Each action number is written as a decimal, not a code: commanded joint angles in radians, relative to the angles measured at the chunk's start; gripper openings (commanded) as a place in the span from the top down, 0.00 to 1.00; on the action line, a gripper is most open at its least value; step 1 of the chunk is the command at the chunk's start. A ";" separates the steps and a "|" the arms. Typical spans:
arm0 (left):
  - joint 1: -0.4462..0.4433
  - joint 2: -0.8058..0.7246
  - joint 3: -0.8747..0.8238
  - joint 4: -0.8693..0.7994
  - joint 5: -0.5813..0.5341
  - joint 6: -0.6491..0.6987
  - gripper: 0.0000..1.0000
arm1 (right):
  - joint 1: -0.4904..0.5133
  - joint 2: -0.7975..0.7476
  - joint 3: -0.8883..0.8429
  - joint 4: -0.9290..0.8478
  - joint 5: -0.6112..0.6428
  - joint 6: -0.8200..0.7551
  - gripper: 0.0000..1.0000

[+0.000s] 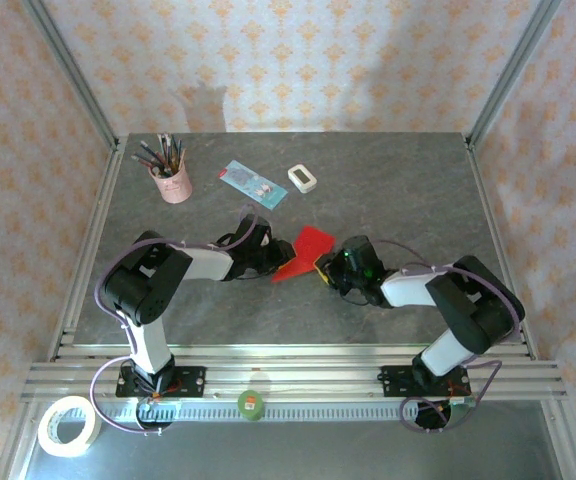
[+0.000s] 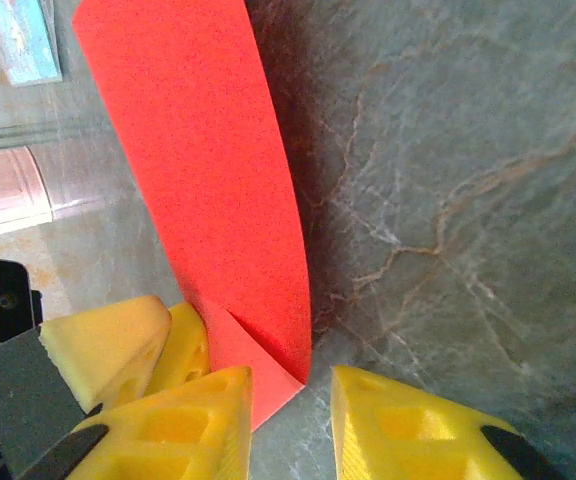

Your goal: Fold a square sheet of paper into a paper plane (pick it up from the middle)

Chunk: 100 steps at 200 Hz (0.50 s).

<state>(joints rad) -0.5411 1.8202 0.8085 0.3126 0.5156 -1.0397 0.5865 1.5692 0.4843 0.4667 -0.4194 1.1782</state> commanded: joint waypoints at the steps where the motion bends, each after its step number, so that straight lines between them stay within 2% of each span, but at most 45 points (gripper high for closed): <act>1: -0.002 0.039 -0.026 -0.046 -0.014 0.007 0.71 | 0.006 0.021 0.020 0.044 -0.006 0.016 0.73; 100: -0.002 0.041 -0.031 -0.053 -0.014 0.017 0.71 | 0.006 0.047 -0.018 0.167 -0.012 0.071 0.76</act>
<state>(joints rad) -0.5407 1.8217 0.8085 0.3130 0.5163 -1.0393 0.5865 1.6058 0.4828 0.5781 -0.4374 1.2186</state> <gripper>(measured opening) 0.292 0.245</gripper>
